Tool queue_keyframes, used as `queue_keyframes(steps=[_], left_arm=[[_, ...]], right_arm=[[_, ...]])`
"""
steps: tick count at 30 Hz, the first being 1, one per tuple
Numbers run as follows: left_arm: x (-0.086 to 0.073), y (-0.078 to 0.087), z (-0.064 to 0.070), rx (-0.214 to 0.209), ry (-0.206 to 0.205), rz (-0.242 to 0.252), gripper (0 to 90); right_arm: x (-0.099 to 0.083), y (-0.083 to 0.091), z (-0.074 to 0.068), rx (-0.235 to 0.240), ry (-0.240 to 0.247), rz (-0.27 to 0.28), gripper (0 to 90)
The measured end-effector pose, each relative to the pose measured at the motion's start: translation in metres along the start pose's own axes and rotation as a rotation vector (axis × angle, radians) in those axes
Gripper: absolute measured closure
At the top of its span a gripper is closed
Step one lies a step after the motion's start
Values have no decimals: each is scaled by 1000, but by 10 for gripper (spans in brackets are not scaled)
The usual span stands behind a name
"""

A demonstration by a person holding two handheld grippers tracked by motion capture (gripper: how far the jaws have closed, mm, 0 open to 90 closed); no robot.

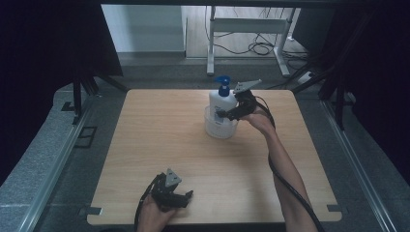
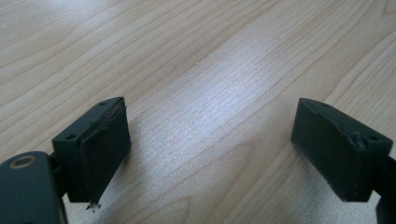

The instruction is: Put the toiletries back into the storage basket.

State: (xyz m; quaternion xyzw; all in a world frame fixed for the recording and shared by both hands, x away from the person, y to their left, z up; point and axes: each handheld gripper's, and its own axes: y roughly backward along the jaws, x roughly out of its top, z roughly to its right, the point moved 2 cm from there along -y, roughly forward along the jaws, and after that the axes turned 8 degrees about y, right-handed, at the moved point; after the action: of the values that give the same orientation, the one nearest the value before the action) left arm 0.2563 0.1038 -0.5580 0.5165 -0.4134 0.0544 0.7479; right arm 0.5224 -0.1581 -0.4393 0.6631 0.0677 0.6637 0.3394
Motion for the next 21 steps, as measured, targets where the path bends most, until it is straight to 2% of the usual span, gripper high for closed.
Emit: queue_keyframes(steps=[7,21], left_arm=[[0,0,0,0,-1,-1,111],[0,0,0,0,-1,-1,111]], right_arm=[[1,5,0,-26,-9,0,83],[5,13,-5,-64,13,-19,30]])
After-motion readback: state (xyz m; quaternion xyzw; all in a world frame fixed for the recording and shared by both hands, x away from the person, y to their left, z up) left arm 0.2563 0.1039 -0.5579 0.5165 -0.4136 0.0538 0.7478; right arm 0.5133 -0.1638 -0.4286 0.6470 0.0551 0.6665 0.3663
